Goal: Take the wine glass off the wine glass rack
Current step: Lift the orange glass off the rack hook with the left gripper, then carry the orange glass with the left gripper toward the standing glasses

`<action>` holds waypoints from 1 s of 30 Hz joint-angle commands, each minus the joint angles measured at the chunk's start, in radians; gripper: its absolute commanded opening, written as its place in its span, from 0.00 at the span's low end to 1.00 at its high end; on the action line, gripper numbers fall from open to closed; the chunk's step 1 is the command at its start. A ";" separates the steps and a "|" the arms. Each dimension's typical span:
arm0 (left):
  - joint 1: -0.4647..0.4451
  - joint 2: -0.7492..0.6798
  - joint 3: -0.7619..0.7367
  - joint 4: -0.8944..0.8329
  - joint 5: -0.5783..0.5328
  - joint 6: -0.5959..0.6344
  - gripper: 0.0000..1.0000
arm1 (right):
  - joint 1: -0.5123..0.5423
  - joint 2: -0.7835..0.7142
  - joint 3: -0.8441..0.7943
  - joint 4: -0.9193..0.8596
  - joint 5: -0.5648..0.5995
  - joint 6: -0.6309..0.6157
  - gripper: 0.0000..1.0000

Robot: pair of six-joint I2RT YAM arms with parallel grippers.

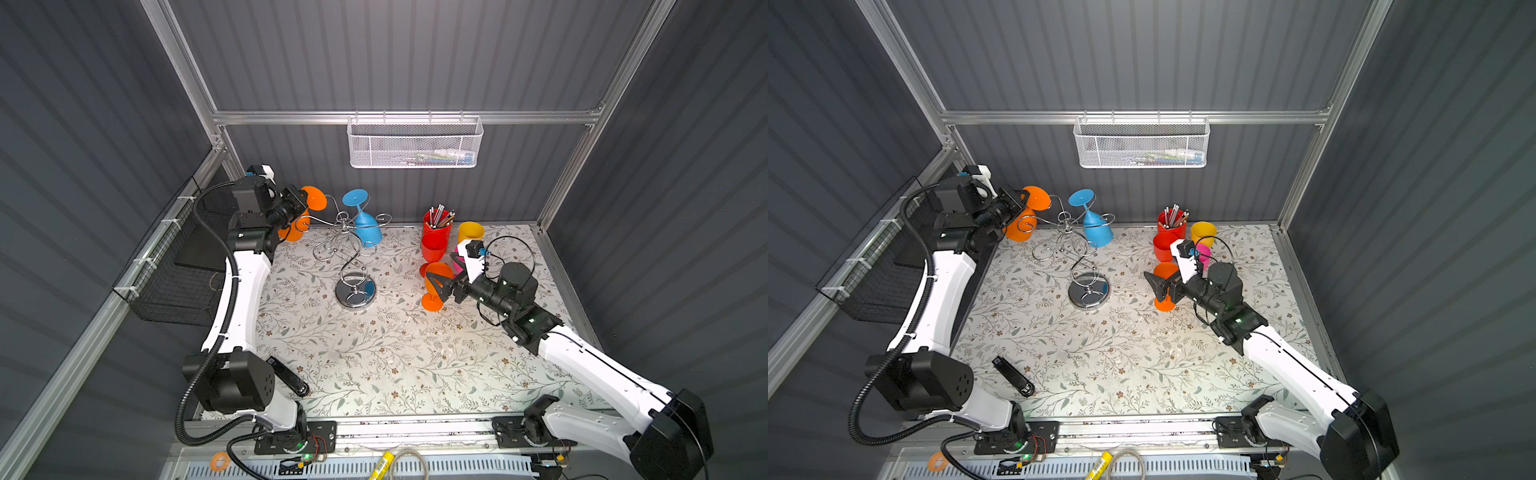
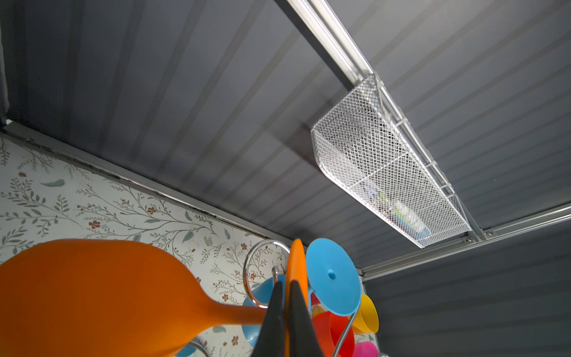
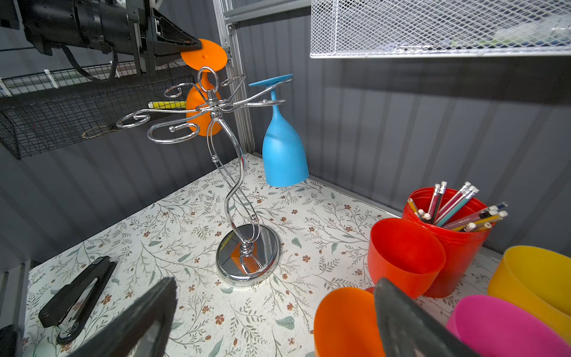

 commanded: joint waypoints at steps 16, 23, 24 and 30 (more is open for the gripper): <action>0.006 -0.005 0.067 0.347 0.224 0.012 0.00 | 0.006 0.034 0.030 -0.004 0.010 -0.013 0.99; 0.001 0.012 0.082 0.472 0.352 -0.027 0.00 | 0.006 0.041 0.037 -0.005 0.018 -0.003 0.99; -0.002 0.028 0.101 0.482 0.376 -0.037 0.00 | 0.006 0.038 0.038 -0.006 0.013 0.000 0.99; -0.076 0.124 0.265 0.512 0.480 -0.078 0.00 | 0.006 -0.019 0.044 -0.020 -0.010 0.041 0.99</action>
